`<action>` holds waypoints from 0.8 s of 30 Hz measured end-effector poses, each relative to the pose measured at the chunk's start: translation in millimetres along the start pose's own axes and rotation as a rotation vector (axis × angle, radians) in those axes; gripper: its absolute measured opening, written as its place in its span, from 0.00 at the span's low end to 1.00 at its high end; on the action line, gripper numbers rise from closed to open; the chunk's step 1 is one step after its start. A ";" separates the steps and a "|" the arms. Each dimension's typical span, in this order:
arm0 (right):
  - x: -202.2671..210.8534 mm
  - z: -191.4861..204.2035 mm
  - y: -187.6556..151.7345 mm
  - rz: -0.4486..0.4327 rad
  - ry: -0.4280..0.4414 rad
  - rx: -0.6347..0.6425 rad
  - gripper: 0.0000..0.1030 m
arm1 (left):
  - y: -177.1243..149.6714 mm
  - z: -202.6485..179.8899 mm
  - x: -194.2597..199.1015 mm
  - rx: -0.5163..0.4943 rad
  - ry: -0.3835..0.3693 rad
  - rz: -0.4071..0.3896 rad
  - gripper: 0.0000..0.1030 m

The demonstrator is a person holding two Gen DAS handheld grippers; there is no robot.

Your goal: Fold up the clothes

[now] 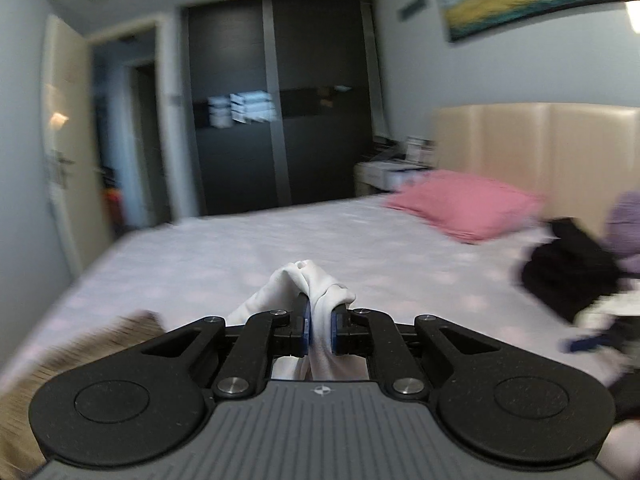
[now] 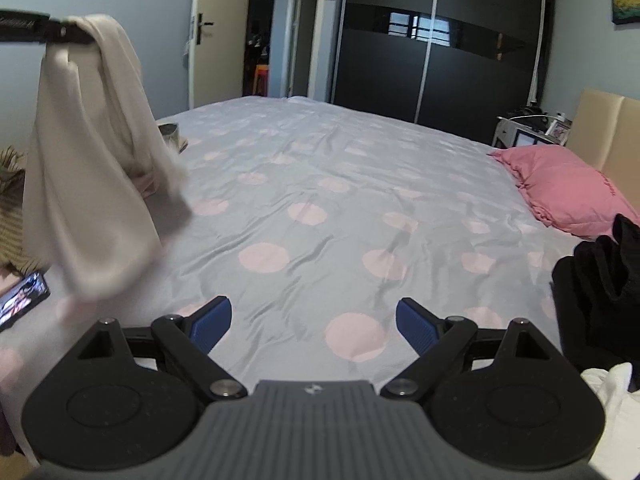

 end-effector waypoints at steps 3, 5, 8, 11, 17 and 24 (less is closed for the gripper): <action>5.8 -13.9 5.6 -0.012 -0.050 -0.002 0.88 | -26.3 -62.0 -1.7 0.012 -0.139 0.066 0.07; 10.0 -27.1 7.3 -0.012 -0.094 -0.008 0.88 | -45.4 -91.8 0.4 0.018 -0.215 0.118 0.07; 15.1 -47.9 4.6 0.002 -0.142 -0.059 0.88 | -77.5 -133.2 6.8 -0.002 -0.325 0.207 0.07; 17.0 -61.0 -4.4 0.034 -0.147 -0.138 0.88 | -113.2 -163.3 15.2 -0.046 -0.407 0.301 0.07; 14.7 -57.6 -22.0 0.104 -0.110 -0.171 0.88 | -156.5 -172.4 28.8 -0.093 -0.457 0.391 0.24; 5.7 -30.3 -35.6 0.155 -0.022 -0.139 0.88 | -136.3 -167.5 30.6 -0.027 -0.494 0.293 0.54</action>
Point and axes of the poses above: each gripper's, at about its wrist camera, not at the fingertips, and x roughly against the way its jaws point, z to its left, y to its top, the point moved 10 cm from there along -x, roughly the way its jaws point, and after that the axes turned 7 degrees about -z, right-handed, at the moved point
